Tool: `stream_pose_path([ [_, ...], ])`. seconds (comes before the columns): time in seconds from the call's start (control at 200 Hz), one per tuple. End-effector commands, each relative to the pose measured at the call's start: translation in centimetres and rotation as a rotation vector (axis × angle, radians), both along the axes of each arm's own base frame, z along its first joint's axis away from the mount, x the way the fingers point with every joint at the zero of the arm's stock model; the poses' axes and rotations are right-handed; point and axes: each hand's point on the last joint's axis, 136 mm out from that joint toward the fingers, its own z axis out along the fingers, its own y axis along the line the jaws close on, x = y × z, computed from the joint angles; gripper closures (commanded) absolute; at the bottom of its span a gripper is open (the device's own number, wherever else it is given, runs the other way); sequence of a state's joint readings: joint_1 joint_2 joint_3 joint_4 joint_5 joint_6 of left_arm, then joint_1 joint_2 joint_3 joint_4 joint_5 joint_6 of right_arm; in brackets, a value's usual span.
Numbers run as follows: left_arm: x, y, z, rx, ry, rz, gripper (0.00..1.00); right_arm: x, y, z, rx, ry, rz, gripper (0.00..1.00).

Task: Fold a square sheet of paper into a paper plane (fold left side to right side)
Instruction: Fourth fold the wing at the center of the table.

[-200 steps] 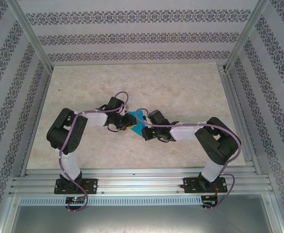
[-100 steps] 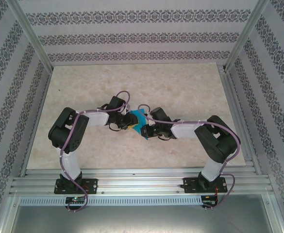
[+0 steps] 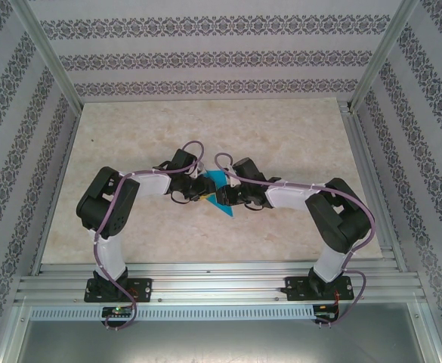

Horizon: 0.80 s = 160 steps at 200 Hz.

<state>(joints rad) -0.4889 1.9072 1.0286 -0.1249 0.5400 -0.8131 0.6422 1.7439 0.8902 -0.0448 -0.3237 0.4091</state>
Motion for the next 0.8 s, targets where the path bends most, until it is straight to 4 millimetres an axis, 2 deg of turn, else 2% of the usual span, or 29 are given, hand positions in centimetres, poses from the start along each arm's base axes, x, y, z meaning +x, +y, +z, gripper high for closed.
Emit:
stream_pose_path([
  [0.0,-1.4,1.0,-3.3,0.113,0.053,-0.012,0.66,0.8,-0.1,-0.1,-0.025,-0.013,0.012,0.7],
  [0.23,-1.4,1.1,-3.2,0.119,0.052,-0.018,0.66,1.4,0.0,0.1,-0.017,-0.013,0.013,0.73],
  [0.47,-1.6,1.5,-3.0,0.14,0.043,-0.018,0.66,1.0,-0.1,-0.4,0.034,0.037,0.021,0.96],
  [0.794,-2.0,2.2,-3.8,0.171,0.051,-0.015,0.66,0.9,-0.9,-1.0,0.106,0.11,0.024,0.96],
])
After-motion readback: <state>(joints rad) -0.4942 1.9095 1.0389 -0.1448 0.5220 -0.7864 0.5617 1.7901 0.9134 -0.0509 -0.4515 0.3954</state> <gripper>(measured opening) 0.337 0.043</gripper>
